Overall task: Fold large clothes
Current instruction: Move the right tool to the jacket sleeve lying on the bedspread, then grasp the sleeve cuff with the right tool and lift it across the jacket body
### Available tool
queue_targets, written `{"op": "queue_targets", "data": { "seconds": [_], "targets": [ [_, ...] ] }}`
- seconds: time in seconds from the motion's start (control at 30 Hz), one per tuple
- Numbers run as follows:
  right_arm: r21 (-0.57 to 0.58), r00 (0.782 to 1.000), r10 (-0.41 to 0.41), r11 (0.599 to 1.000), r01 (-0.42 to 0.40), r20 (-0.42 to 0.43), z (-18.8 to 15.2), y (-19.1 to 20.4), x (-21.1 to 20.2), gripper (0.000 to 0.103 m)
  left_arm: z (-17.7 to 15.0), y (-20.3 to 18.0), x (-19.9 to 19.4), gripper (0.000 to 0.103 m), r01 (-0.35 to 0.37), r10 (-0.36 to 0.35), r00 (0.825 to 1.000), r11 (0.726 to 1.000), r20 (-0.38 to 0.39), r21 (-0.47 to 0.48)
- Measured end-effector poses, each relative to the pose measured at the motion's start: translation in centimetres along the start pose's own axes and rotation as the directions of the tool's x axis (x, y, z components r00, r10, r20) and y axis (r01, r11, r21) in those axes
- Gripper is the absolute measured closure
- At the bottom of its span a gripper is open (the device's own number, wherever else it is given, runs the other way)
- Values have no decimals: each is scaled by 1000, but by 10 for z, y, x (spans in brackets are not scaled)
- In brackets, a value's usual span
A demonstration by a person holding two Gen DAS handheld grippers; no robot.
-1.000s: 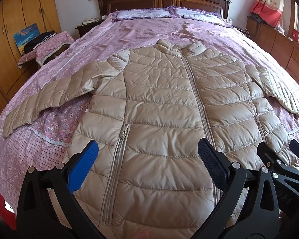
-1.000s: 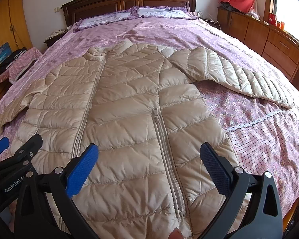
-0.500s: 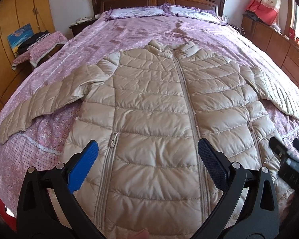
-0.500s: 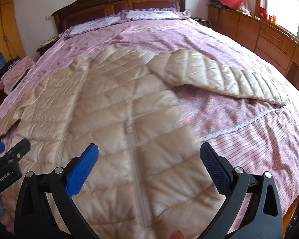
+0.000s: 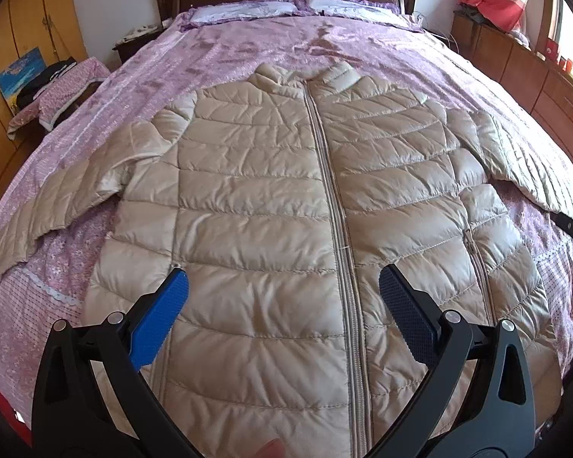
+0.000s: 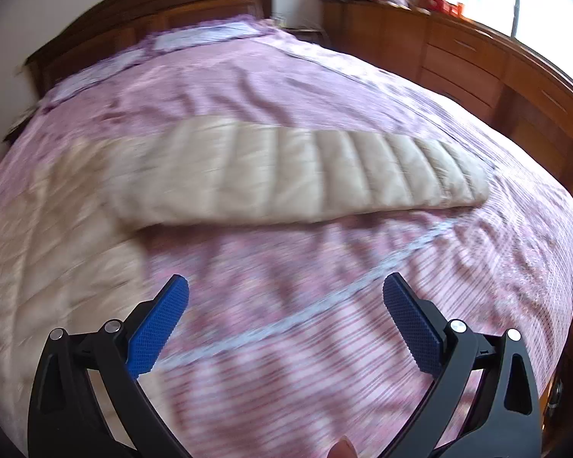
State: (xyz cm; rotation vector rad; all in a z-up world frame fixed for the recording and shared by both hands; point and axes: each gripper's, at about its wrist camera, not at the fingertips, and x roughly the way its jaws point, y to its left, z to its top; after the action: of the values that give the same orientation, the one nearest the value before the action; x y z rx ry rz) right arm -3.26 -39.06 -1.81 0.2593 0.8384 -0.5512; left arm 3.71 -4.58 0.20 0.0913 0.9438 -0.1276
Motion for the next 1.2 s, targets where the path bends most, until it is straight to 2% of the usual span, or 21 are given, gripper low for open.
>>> {"op": "queue_targets", "data": {
  "seconds": [0.1, 0.43, 0.67, 0.87, 0.97, 1.03, 1.1, 1.13, 1.2],
  "targets": [
    [63, 1000, -17, 998, 19, -19, 10, -25, 24, 5, 0, -3, 2, 4, -1, 1, 1000, 1000, -6, 5],
    [269, 997, 77, 961, -71, -10, 43, -67, 66, 5, 6, -6, 17, 4, -8, 8, 1000, 1000, -20, 6],
    [417, 990, 137, 902, -110, -35, 53, -88, 111, 5, 8, -9, 44, 4, 10, -8, 998, 999, -67, 33],
    [389, 991, 115, 918, -78, -72, 54, -84, 122, 5, 14, -11, 64, 4, 52, -46, 990, 997, -131, 48],
    [398, 992, 81, 917, -36, -96, 57, -83, 120, 12, 16, -10, 70, 4, 62, -53, 986, 997, -160, 52],
    [395, 993, 70, 918, -29, -92, 59, -83, 120, 24, 15, -11, 72, 4, 63, -54, 985, 997, -164, 53],
    [356, 994, 79, 933, -50, -69, 62, -80, 116, 46, 12, -11, 72, 4, 64, -56, 986, 997, -156, 48],
    [334, 994, 89, 940, -65, -57, 64, -78, 115, 52, 10, -12, 72, 4, 61, -54, 988, 997, -143, 47],
    [301, 994, 102, 950, -85, -40, 65, -74, 109, 77, 5, -11, 71, 4, 55, -48, 990, 997, -130, 51]
  ]
}}
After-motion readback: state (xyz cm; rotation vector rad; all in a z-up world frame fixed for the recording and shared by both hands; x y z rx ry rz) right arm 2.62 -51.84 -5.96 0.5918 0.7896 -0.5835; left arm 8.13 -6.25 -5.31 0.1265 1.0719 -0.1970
